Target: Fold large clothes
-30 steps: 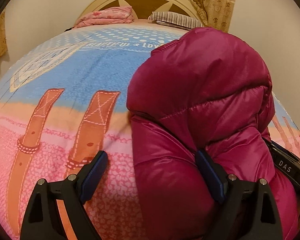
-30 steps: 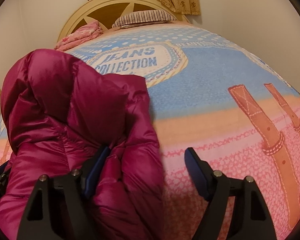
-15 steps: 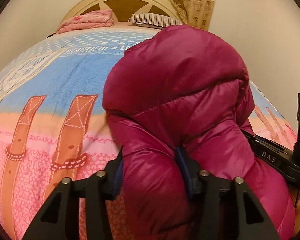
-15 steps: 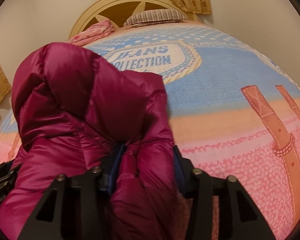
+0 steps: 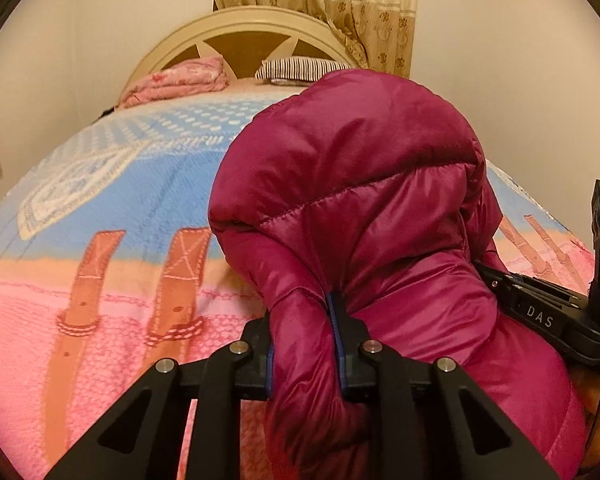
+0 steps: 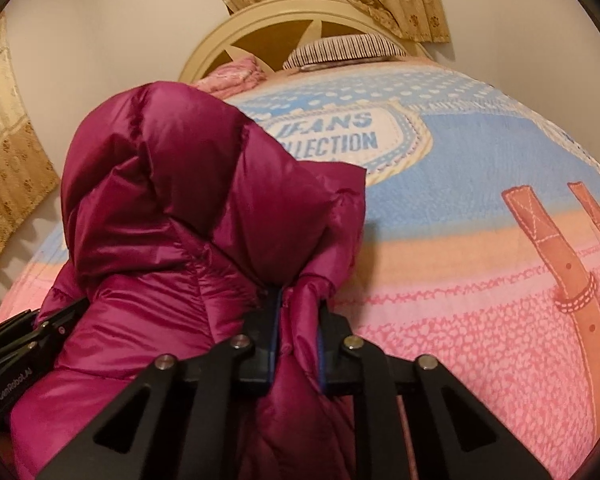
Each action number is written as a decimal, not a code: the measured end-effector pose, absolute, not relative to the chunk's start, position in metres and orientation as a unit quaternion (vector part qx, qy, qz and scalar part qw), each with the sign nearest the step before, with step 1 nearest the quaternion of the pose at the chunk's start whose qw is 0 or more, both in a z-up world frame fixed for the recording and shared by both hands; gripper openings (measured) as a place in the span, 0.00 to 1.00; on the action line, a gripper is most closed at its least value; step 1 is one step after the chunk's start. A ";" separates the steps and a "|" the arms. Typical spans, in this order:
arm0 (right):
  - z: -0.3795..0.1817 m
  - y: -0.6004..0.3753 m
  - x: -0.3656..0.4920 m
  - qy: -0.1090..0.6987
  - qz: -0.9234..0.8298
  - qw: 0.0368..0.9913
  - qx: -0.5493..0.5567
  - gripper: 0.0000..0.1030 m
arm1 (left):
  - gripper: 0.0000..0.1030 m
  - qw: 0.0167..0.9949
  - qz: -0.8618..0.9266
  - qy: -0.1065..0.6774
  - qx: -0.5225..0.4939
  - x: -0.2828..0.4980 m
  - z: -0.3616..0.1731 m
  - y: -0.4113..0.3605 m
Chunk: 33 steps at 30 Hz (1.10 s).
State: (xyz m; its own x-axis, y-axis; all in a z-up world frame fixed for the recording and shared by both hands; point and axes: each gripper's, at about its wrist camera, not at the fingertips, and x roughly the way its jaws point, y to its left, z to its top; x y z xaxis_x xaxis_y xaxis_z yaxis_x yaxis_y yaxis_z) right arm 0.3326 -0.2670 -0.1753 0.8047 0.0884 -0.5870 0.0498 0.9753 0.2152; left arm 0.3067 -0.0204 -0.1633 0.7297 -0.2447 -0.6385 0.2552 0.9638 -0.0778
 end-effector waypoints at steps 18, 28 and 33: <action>-0.141 -0.214 0.307 0.281 0.076 0.951 0.105 0.15 | 0.19 0.950 -0.083 0.300 0.008 0.251 -0.121 0.032; -0.130 -0.170 0.319 0.279 0.114 0.950 0.087 0.15 | 0.19 0.955 -0.048 0.293 -0.008 0.241 -0.114 0.077; -0.129 -0.148 0.324 0.283 0.134 0.947 0.072 0.15 | 0.19 0.955 -0.029 0.295 -0.018 0.237 -0.117 0.102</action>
State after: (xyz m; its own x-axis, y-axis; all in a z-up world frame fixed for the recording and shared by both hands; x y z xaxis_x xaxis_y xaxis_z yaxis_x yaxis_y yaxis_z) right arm 0.3240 -0.1476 -0.1291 0.8044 0.2934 -0.5165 -0.2125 0.9541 0.2110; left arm 0.2372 0.1019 -0.1166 0.8246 -0.0668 -0.5618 0.0450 0.9976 -0.0525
